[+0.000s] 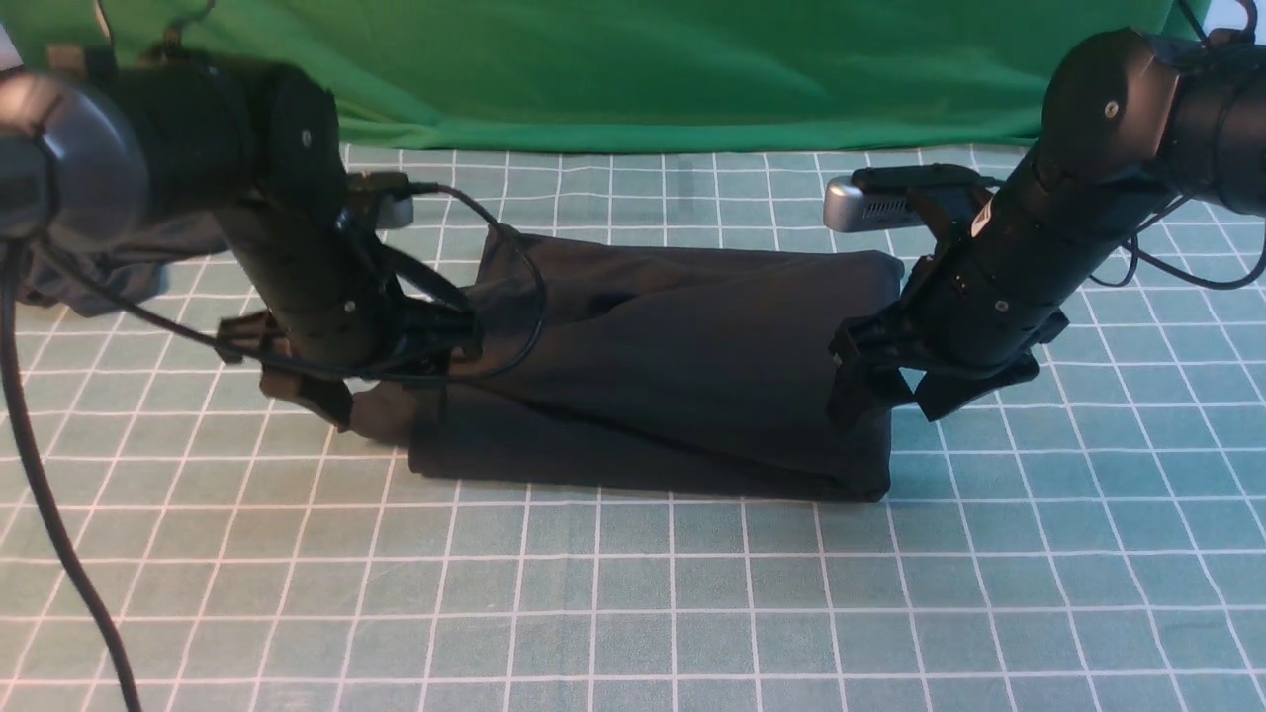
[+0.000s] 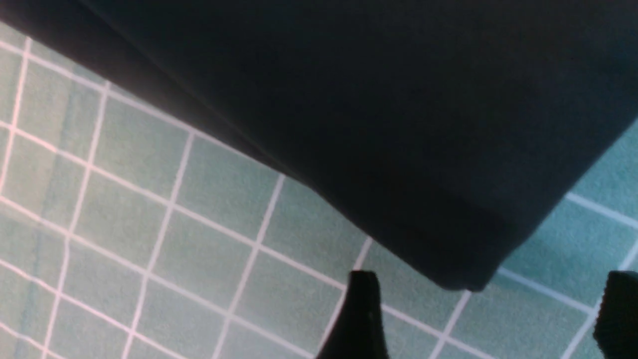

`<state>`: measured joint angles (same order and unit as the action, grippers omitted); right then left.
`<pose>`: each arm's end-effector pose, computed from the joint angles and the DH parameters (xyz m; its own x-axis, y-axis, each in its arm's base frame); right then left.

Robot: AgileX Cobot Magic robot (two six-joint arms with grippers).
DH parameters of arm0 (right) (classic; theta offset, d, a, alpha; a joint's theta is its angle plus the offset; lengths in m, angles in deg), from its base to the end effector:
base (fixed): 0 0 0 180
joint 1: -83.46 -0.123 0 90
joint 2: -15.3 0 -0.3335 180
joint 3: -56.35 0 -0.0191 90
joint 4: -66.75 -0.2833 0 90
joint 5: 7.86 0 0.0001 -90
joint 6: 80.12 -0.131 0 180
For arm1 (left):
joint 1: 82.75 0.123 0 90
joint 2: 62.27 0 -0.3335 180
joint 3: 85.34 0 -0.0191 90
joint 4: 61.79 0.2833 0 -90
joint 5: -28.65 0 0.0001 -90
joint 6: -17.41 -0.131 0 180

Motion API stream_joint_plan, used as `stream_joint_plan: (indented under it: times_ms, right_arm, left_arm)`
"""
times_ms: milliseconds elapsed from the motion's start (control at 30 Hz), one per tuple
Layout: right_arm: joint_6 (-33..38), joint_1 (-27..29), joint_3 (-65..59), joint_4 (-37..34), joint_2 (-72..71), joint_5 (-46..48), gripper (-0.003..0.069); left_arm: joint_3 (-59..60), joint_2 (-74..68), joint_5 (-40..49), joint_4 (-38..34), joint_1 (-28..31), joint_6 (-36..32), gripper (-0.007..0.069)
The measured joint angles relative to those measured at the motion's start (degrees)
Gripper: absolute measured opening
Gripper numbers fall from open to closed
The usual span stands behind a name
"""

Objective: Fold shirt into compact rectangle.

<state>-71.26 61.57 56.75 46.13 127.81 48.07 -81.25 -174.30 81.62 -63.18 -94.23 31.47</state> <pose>0.3820 0.1947 0.2204 -0.9224 -0.3159 -0.2222 -0.3725 0.8797 0.2956 0.4038 -0.0846 0.1960 -0.9820 -0.0629 -0.1782 -0.0516 0.9964 -0.0671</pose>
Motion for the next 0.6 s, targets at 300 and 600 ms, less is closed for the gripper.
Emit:
stream_joint_plan:
  times_ms: [300, 600]
  right_arm:
    - [-2.6, -0.1, -2.3, 0.7, 0.3, -1.4, 0.0567]
    - [-3.9, -0.1, -2.9, 0.9, 3.3, -5.2, 0.0566]
  left_arm:
    - [2.5, -3.3, -5.3, 1.4, 0.0, 3.8, 0.0559]
    - [2.5, -5.2, -9.3, -0.7, 0.0, 1.7, 0.0520]
